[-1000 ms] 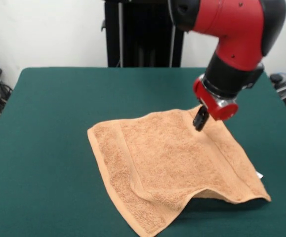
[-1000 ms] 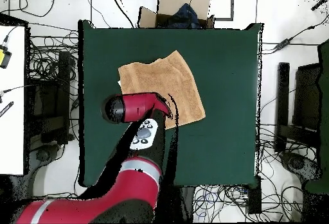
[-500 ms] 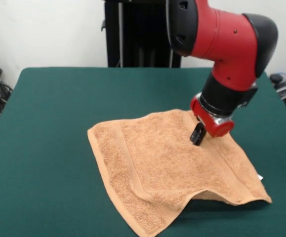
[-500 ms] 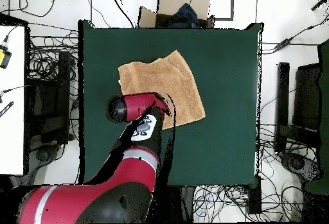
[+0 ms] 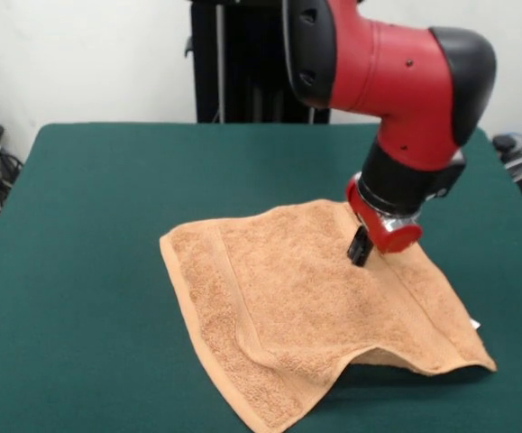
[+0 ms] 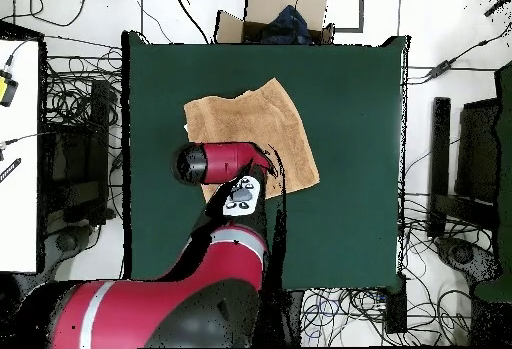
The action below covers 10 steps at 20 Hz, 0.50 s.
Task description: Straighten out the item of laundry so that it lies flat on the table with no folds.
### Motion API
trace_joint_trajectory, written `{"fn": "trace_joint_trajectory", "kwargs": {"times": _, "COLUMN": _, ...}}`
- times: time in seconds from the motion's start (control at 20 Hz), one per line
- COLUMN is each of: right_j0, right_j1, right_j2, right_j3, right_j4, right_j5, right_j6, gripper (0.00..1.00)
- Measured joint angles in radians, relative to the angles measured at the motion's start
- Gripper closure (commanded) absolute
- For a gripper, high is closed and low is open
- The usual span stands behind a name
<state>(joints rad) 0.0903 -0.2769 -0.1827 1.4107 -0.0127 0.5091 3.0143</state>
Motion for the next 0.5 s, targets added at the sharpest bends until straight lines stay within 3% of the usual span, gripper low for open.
{"fn": "trace_joint_trajectory", "kwargs": {"times": 0.5, "right_j0": -0.041, "right_j1": -0.015, "right_j2": 0.029, "right_j3": 0.04, "right_j4": 0.067, "right_j5": -0.02, "right_j6": 0.0, "gripper": 1.0}}
